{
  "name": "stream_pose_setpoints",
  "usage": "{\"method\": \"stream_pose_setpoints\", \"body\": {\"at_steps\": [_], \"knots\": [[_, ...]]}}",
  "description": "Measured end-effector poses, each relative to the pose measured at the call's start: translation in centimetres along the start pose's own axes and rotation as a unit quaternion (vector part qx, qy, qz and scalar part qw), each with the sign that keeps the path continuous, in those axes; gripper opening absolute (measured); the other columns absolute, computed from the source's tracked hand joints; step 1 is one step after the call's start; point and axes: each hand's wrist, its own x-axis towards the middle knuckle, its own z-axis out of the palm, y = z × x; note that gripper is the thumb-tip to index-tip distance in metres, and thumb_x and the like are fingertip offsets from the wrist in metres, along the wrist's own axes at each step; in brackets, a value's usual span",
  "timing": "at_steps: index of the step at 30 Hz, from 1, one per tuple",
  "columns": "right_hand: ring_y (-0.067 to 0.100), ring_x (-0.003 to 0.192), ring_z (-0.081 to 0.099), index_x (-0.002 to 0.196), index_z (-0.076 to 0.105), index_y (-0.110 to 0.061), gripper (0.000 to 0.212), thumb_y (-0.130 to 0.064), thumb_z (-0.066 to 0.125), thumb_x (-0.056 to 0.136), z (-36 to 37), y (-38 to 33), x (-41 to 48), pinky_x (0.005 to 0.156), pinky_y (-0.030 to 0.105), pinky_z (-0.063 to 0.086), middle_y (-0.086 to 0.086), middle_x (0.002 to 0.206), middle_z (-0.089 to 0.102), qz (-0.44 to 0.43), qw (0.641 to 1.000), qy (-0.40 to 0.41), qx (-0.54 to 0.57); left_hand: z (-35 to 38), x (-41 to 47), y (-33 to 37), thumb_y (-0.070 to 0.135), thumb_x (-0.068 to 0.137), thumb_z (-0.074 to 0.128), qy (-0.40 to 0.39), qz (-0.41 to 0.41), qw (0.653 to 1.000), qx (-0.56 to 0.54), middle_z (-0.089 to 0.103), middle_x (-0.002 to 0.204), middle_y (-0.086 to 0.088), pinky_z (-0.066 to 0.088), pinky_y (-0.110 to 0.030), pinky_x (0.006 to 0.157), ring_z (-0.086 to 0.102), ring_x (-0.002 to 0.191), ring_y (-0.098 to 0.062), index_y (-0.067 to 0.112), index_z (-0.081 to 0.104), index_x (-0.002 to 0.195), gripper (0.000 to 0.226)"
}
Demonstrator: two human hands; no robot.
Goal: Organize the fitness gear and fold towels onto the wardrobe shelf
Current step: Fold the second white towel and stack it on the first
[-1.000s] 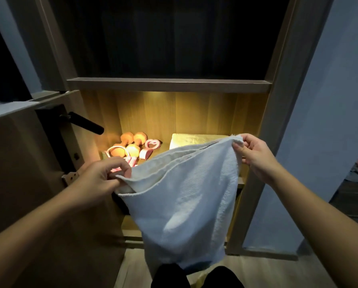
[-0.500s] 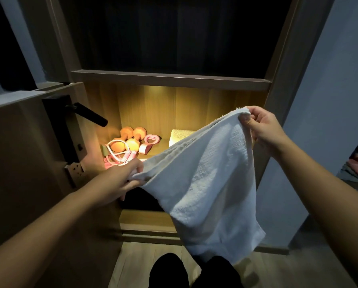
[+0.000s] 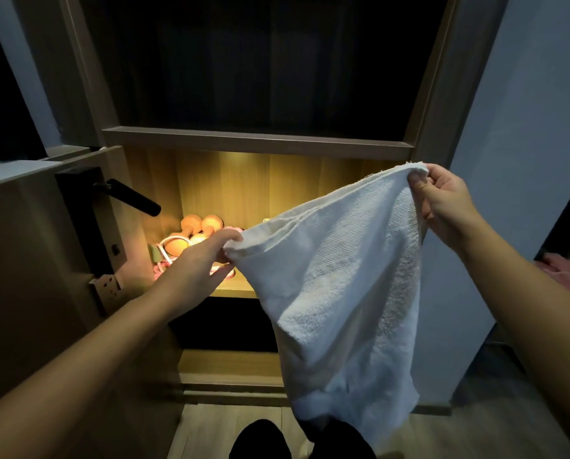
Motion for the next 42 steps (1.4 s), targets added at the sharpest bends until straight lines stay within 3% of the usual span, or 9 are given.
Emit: {"method": "stream_pose_setpoints", "body": {"at_steps": [3,6,11,16,22,29,36,38,42], "knots": [[0.013,0.087,0.07,0.102,0.067,-0.019,0.044,-0.047,0.077,0.07,-0.1,-0.5,0.2,0.069,0.024,0.056,-0.004,0.092,0.074,0.001,1.0,0.008,0.019,0.4,0.1,0.1,0.007,0.082,0.073,0.074,0.011,0.997,-0.034,0.055,0.088,0.021,0.041,0.003,0.066,0.057,0.083,0.022,0.026,0.043,0.103,0.041],[0.013,0.087,0.071,0.104,0.067,-0.017,0.028,-0.034,0.067,0.081,-0.3,-0.9,0.3,0.07,0.024,0.057,-0.004,0.092,0.074,0.005,1.0,0.011,0.017,0.8,-0.3,-0.1,0.017,0.083,0.068,0.092,0.044,0.995,-0.001,0.063,0.091,0.014,0.046,-0.003,0.064,0.064,0.082,-0.001,0.014,0.061,0.099,0.018],[0.016,0.091,0.071,0.103,0.068,-0.02,0.027,-0.034,0.067,0.081,-0.4,-1.0,0.3,0.073,0.026,0.058,-0.002,0.095,0.073,0.014,1.0,0.008,-0.002,0.9,-0.5,-0.4,-0.002,0.077,0.075,0.066,0.121,0.99,0.034,0.069,0.103,0.0,0.049,-0.009,0.078,0.059,0.094,-0.002,0.009,0.069,0.107,0.033],[0.02,0.093,0.07,0.104,0.068,-0.019,0.039,-0.042,0.072,0.074,0.2,-1.2,0.3,0.072,0.028,0.058,0.002,0.1,0.072,0.015,1.0,0.007,-0.006,1.3,-0.7,0.2,0.001,0.075,0.079,-0.005,0.169,0.98,0.102,0.068,0.105,-0.009,0.058,-0.026,0.063,0.066,0.088,-0.02,0.016,0.071,0.102,0.033],[0.019,0.092,0.07,0.102,0.068,-0.02,0.043,-0.047,0.075,0.069,0.7,-1.7,0.3,0.076,0.028,0.059,0.001,0.098,0.072,0.012,1.0,-0.003,-0.016,3.2,-0.1,0.3,0.011,0.083,0.075,-0.029,0.101,0.988,0.112,0.06,0.117,-0.005,0.056,-0.024,0.064,0.063,0.088,-0.02,0.017,0.071,0.095,0.014],[0.02,0.092,0.068,0.107,0.064,-0.014,0.024,-0.029,0.063,0.089,-1.5,0.2,-0.5,0.081,0.031,0.058,0.003,0.099,0.069,0.052,0.997,0.05,-0.04,1.5,0.5,1.2,0.008,0.075,0.079,-0.016,0.203,0.969,0.138,0.071,0.11,-0.004,0.054,-0.019,0.062,0.071,0.082,-0.021,0.011,0.074,0.092,0.018],[0.016,0.088,0.068,0.109,0.063,-0.014,0.018,-0.023,0.06,0.093,-1.6,1.1,-0.9,0.073,0.025,0.059,0.002,0.099,0.069,0.069,0.996,0.053,-0.037,0.8,-0.2,2.1,0.023,0.094,0.056,-0.025,0.335,0.927,0.167,0.074,0.103,-0.003,0.053,-0.018,0.068,0.072,0.086,-0.016,0.011,0.076,0.094,0.023],[0.015,0.088,0.069,0.107,0.064,-0.016,0.017,-0.024,0.06,0.093,-1.6,1.2,-0.9,0.072,0.024,0.059,0.0,0.098,0.069,0.071,0.995,0.055,-0.038,1.0,-0.4,2.1,0.025,0.094,0.053,-0.08,0.316,0.934,0.149,0.072,0.102,0.0,0.054,-0.015,0.067,0.07,0.082,-0.012,0.018,0.071,0.096,0.019],[0.017,0.091,0.068,0.112,0.063,-0.014,0.022,-0.026,0.059,0.093,-1.5,1.5,-0.9,0.075,0.027,0.059,0.002,0.101,0.068,0.075,0.994,0.056,-0.049,1.5,0.0,1.2,0.027,0.095,0.057,-0.174,0.111,0.972,0.108,0.065,0.105,0.013,0.056,-0.024,0.069,0.061,0.086,-0.003,0.043,0.044,0.095,0.021]]}}
